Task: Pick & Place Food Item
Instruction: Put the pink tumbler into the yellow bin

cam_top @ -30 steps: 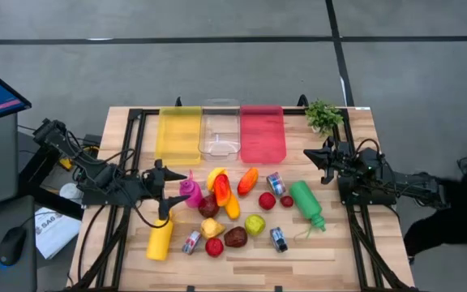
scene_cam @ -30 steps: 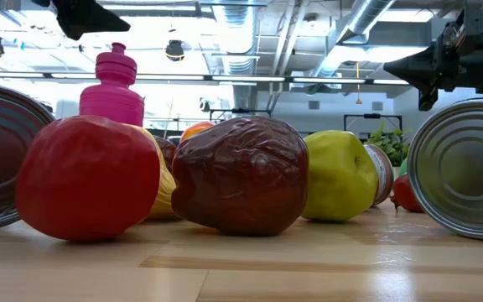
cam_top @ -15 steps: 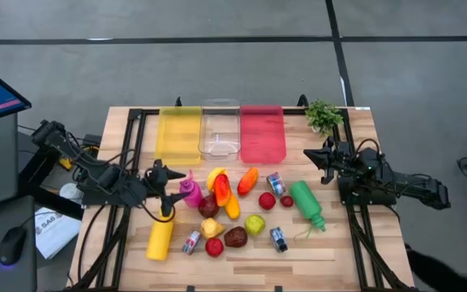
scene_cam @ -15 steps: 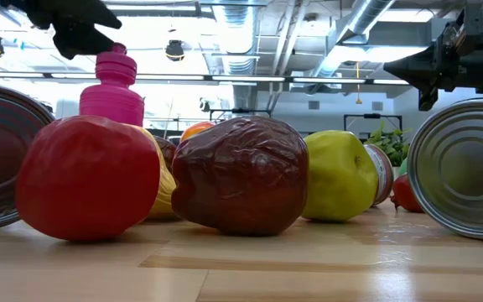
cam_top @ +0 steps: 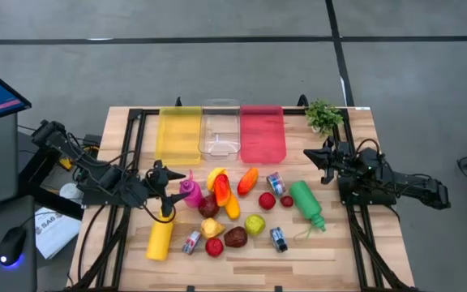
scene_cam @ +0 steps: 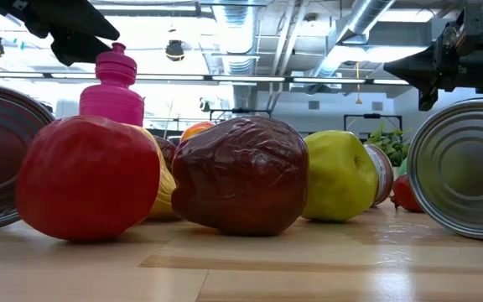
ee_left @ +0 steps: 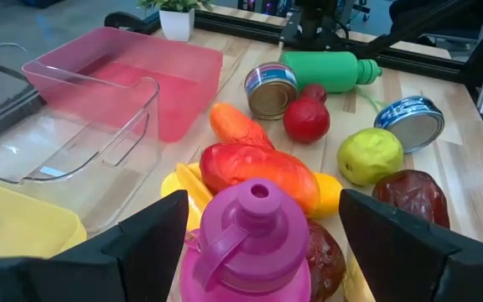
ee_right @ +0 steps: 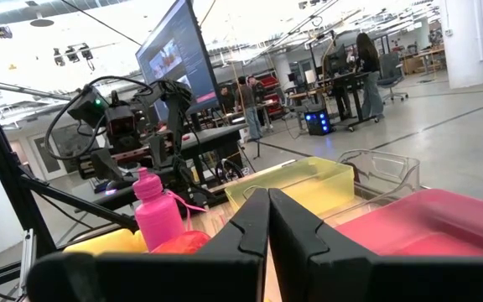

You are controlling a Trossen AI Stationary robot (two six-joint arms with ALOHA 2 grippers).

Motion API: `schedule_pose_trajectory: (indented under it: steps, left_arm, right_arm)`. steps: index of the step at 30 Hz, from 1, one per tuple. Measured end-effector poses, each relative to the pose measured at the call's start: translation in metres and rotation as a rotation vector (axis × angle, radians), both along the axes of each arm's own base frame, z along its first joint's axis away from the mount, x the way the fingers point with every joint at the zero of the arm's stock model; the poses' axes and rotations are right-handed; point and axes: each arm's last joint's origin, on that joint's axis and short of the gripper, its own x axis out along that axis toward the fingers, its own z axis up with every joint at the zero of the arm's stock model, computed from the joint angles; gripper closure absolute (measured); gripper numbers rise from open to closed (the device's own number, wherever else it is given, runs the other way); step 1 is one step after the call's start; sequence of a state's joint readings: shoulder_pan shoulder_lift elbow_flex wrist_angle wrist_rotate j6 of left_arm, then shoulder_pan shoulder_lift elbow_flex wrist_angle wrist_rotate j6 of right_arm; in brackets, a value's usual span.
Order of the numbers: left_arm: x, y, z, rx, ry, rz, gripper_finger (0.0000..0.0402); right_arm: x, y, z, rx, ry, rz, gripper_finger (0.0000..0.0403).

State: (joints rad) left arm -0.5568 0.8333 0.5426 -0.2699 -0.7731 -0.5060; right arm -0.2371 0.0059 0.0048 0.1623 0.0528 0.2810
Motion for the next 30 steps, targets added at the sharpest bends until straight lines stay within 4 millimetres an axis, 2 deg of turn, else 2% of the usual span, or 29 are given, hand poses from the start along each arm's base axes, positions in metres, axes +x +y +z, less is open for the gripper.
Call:
schedule_pose_trajectory:
  steps: [30]
  left_arm:
    - [0.0, 0.0, 0.0001, -0.046, -0.015, 0.019, 0.0101]
  right_arm:
    - [0.0, -0.0001, -0.0001, -0.001, 0.001, -0.001, 0.0397]
